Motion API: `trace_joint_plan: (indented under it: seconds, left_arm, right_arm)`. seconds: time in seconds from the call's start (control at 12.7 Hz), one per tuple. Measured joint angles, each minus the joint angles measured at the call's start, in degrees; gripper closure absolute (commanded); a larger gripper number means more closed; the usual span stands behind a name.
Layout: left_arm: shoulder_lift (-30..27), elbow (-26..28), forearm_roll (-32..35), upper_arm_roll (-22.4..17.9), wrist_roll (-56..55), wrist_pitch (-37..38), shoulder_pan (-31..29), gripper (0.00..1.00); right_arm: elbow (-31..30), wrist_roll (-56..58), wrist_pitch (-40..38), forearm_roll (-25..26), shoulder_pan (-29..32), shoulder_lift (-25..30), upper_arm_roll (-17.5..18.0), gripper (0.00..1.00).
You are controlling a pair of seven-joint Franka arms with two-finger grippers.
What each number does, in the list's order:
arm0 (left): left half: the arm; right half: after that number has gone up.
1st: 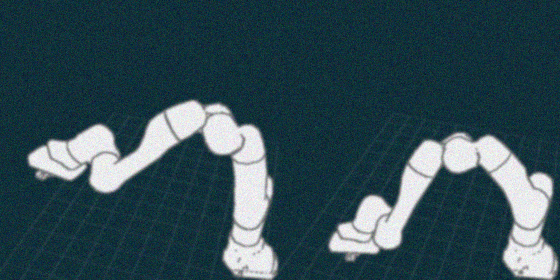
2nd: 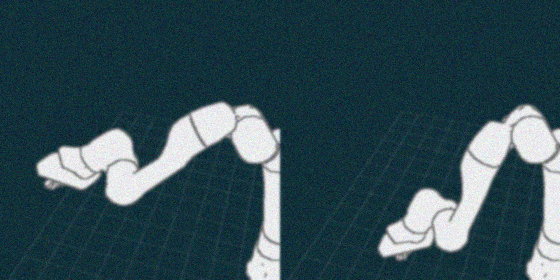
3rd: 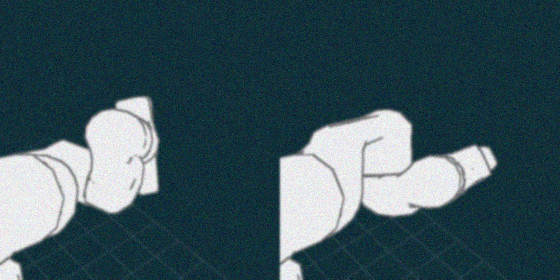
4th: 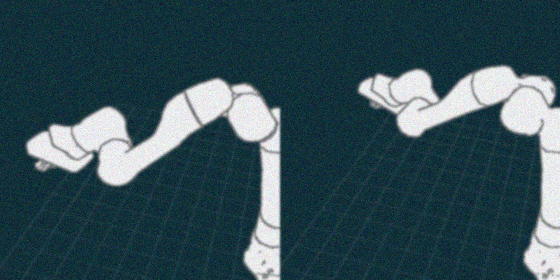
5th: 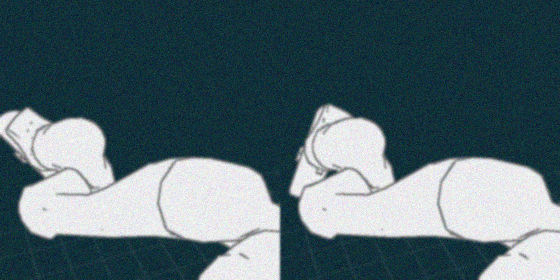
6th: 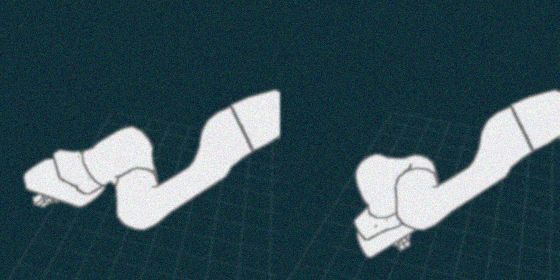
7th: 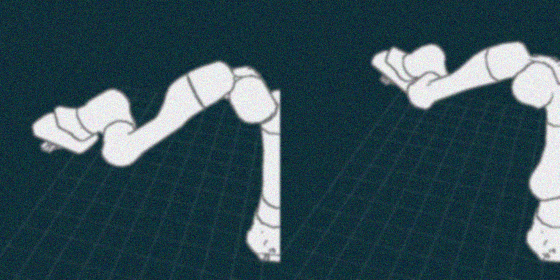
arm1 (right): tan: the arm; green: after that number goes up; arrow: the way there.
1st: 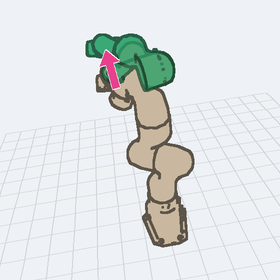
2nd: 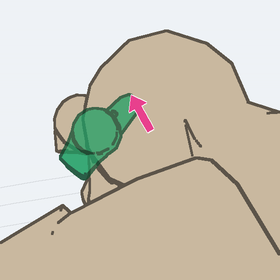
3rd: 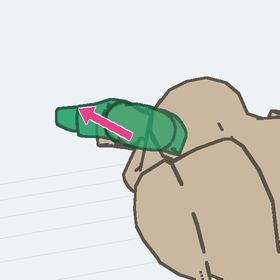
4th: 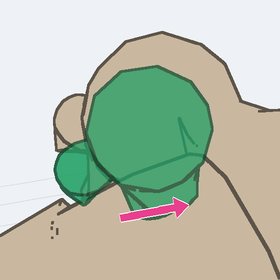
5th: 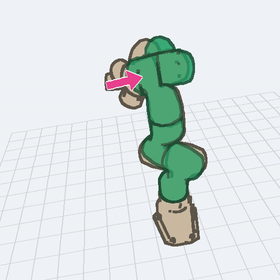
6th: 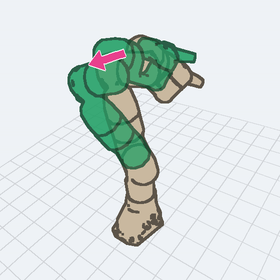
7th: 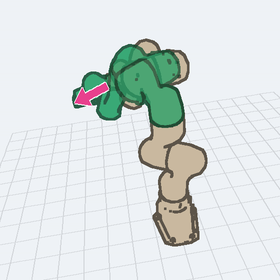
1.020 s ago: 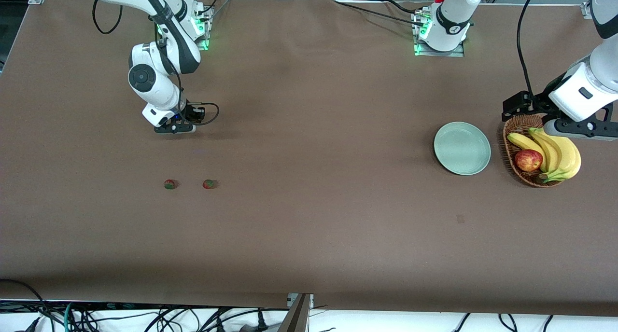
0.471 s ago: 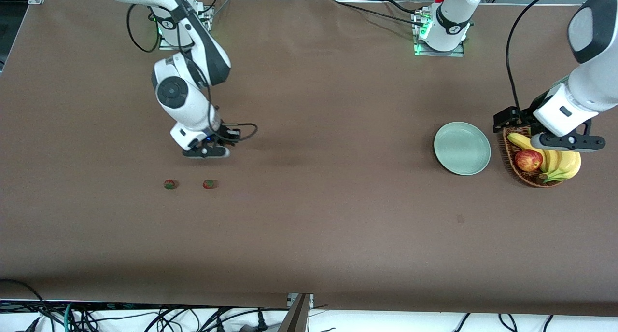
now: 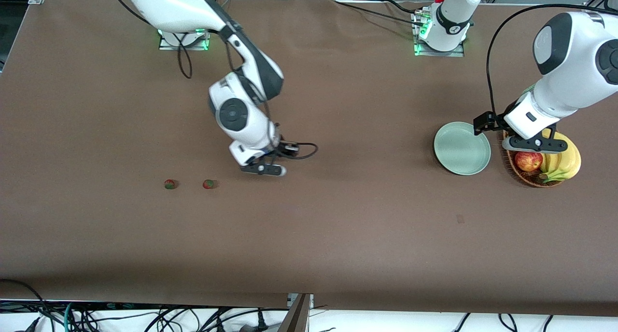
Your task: Collect all strawberries into plate
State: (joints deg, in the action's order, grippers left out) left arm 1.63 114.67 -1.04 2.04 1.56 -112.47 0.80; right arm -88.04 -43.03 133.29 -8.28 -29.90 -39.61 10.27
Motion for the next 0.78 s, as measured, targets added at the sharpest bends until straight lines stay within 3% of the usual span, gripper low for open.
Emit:
trace_joint_plan:
  seconds: [0.24,0.31,0.47,0.55,0.63,0.71,0.78]
  left_arm:
    - [-0.42,3.58,0.00,0.78,0.00,-3.64,0.00,0.00]
    - [-0.47,4.32,0.00,0.98,0.00,-4.37,0.00,0.00]
    - [-0.54,5.76,0.00,1.04,0.00,-6.17,0.00,0.00]
    - [-0.55,6.68,0.00,1.03,0.00,-7.46,0.00,0.00]
    - [-0.55,7.50,0.00,1.03,0.00,-8.49,0.00,0.00]
    - [-0.56,8.09,0.00,1.04,0.00,-9.11,0.00,0.00]
    - [-0.56,8.38,0.00,1.03,0.00,-9.27,0.00,0.00]
  right_arm:
    - [6.72,-13.64,12.61,0.03,-7.81,-8.94,-0.08,0.73]
    - [8.57,-17.20,16.60,0.04,-9.84,-11.74,-0.11,0.66]
    - [11.44,-23.22,22.46,0.06,-13.07,-15.96,-0.18,0.59]
    - [12.30,-25.47,23.79,0.07,-14.61,-17.05,-0.47,0.45]
    - [12.69,-27.54,24.13,0.07,-16.34,-17.43,-1.48,0.40]
    - [13.02,-29.53,24.25,0.07,-18.01,-17.49,-2.89,0.29]
    - [13.54,-30.75,24.27,0.07,-19.02,-17.45,-3.98,0.28]
